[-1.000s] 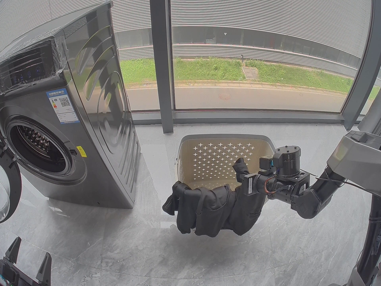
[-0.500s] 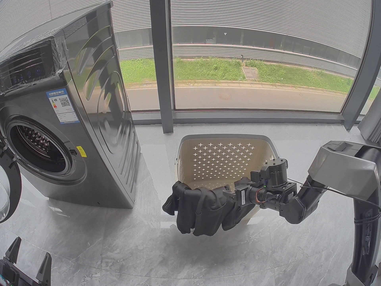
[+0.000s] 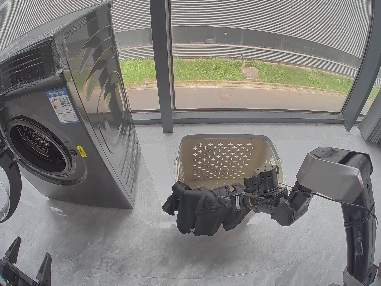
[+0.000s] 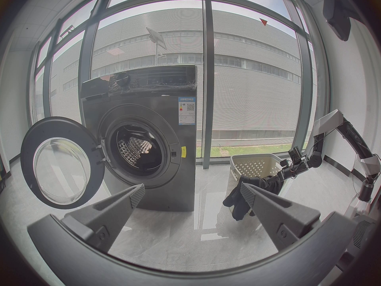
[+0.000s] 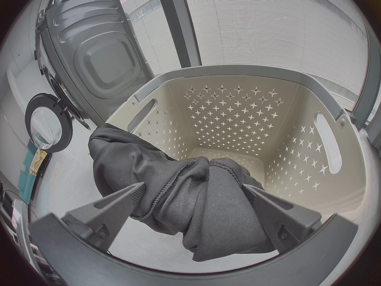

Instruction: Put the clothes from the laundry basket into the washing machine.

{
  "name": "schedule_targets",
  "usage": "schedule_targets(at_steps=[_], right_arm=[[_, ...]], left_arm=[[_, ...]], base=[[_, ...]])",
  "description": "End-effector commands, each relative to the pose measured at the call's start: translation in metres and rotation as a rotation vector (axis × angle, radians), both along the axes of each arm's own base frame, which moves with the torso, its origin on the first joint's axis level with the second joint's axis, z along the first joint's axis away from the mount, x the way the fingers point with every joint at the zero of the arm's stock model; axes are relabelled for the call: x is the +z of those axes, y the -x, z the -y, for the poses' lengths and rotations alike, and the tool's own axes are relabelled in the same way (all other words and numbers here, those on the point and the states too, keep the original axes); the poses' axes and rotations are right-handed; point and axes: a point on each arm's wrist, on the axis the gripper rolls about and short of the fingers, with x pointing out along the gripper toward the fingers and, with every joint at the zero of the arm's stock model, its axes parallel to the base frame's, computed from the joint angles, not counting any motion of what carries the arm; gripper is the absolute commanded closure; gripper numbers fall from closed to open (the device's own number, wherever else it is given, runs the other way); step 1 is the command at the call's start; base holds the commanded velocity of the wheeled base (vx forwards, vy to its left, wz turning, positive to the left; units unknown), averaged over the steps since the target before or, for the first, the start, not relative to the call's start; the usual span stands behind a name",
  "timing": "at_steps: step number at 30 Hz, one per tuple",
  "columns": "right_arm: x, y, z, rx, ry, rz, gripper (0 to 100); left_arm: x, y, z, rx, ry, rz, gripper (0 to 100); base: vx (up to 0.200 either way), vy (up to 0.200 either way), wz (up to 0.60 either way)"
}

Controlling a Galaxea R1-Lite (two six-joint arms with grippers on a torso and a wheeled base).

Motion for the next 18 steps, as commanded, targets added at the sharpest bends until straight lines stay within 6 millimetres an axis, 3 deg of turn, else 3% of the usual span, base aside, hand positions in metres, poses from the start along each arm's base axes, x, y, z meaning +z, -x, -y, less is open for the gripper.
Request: schedule_targets(at_steps=[1,5,6,18], right_arm=[[-0.0068,-0.0015,0.0003,-0.002,0.005,-0.011,0],[-0.0051,-0.0030,0.0003,-0.004,0.000,-0.004,0],[-0.0036,-0.0043,0.0005,-0.006,-0.002,0.001,100],[0.0004,-0.0046,0.0024,-0.010,-0.007,0.011,100]], left_arm=[[-0.0048,-0.0002,0.0000,0.000,0.000,-0.003,0],[-0.0048,-0.0002,0.0000,0.000,0.000,-0.003,0],[-0.0048,-0.0002,0.0000,0.001,0.000,-0.003,0],[-0.0048,-0.0002,0.0000,0.000,0.000,-0.003,0]], base=[[0.000,0.000,0.00],[0.000,0.000,0.00],[0.000,0.000,0.00],[0.000,0.000,0.00]])
